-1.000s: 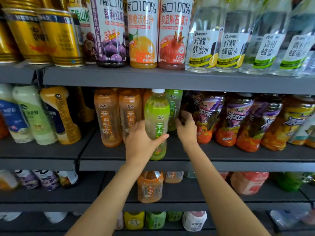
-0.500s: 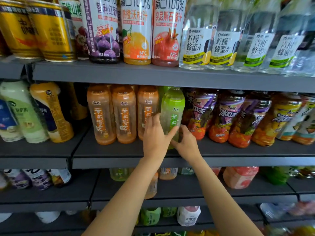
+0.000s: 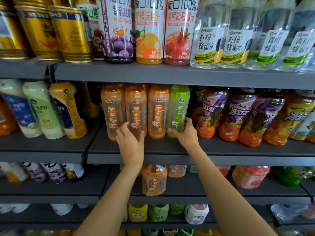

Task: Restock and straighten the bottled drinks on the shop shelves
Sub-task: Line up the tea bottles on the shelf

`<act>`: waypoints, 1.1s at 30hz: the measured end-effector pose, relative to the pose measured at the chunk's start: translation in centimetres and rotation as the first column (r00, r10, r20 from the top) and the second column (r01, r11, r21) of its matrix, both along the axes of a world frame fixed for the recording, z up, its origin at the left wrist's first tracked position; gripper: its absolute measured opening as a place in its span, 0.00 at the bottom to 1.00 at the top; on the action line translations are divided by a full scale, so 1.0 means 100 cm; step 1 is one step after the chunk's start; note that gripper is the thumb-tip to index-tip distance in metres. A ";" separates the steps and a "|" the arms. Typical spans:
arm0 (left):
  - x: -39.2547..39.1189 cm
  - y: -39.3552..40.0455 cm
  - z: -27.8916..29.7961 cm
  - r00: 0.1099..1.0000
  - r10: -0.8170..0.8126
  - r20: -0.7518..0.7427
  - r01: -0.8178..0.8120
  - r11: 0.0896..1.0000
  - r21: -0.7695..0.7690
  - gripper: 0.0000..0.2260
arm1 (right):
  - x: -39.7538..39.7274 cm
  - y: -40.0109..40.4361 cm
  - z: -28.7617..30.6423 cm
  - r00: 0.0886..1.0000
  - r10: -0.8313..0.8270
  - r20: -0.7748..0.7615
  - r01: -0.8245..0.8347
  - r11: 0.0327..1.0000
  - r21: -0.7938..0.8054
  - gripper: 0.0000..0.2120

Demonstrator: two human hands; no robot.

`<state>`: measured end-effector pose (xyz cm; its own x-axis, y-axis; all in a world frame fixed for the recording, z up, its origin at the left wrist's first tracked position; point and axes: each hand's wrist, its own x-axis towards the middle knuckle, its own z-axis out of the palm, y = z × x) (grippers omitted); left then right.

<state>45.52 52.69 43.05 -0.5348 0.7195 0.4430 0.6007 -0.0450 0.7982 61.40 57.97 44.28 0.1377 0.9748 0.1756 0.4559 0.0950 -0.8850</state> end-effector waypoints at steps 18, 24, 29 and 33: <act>0.046 -0.008 0.010 0.962 -0.246 -0.119 0.264 0.950 0.167 0.18 | 0.058 -0.031 0.010 0.881 -0.466 0.080 0.437 0.867 0.238 0.29; 0.055 -0.012 0.002 0.918 -0.354 -0.177 0.377 0.918 0.121 0.16 | 0.068 -0.001 0.014 0.914 -0.383 0.134 0.381 0.924 0.038 0.29; 0.054 -0.011 0.004 0.892 -0.419 -0.169 0.436 0.896 0.085 0.16 | 0.072 -0.010 0.024 0.929 -0.306 0.207 0.315 0.949 -0.012 0.26; 0.071 -0.008 0.015 0.854 -0.496 -0.157 0.514 0.851 0.111 0.17 | 0.071 -0.033 0.023 0.937 -0.158 0.310 0.165 0.986 0.001 0.26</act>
<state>52.61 51.87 44.53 -0.0522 0.7997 0.5982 0.5526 -0.4758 0.6843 68.52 54.64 46.55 0.2366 0.9485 0.2107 0.7141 -0.0228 -0.6997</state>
